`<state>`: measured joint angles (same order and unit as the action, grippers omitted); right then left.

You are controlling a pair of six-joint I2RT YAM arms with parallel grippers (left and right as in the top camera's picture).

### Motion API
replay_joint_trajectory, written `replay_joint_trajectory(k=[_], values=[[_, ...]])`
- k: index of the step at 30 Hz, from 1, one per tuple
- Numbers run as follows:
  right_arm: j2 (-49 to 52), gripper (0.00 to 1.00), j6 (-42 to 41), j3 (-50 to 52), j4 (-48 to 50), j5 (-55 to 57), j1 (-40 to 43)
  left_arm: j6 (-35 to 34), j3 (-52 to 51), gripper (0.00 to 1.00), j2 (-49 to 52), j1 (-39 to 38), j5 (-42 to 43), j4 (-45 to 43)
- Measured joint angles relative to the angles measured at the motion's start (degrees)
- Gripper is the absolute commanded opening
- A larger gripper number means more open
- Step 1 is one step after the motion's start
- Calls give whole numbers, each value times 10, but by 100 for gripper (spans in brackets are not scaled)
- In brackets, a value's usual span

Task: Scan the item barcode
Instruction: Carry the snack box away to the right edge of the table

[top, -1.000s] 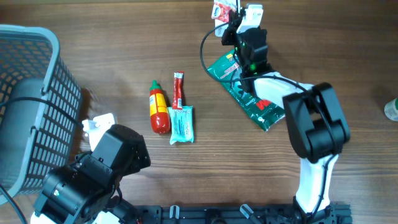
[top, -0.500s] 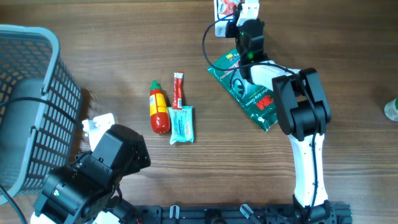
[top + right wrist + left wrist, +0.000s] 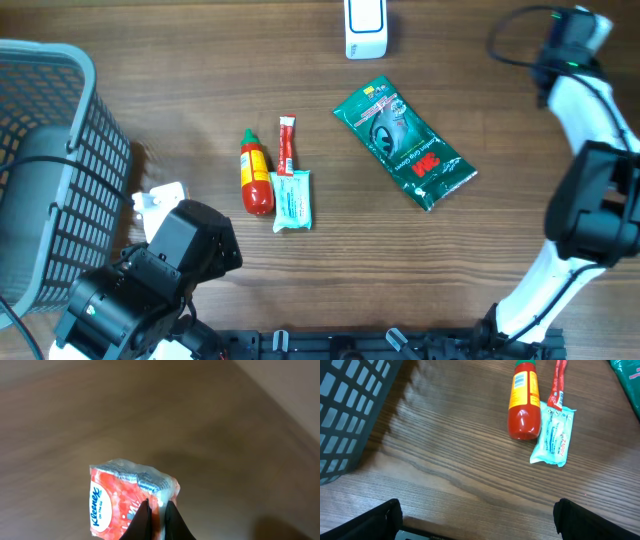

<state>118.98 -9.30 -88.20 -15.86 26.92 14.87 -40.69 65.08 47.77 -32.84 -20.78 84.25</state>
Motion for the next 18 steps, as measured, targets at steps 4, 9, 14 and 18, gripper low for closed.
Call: replay_joint_trajectory(k=[4,9,14,18], values=[[0,4,-33,17,-3,-2,88,0,0,100,0,0,0,0],[0,33,-47,33,-21,-51,176,0,0,100,0,0,0,0],[-1,100,-56,33,-27,-147,180,0,0,100,0,0,0,0],[-38,100,-58,36,-13,-263,155,0,0,100,0,0,0,0]])
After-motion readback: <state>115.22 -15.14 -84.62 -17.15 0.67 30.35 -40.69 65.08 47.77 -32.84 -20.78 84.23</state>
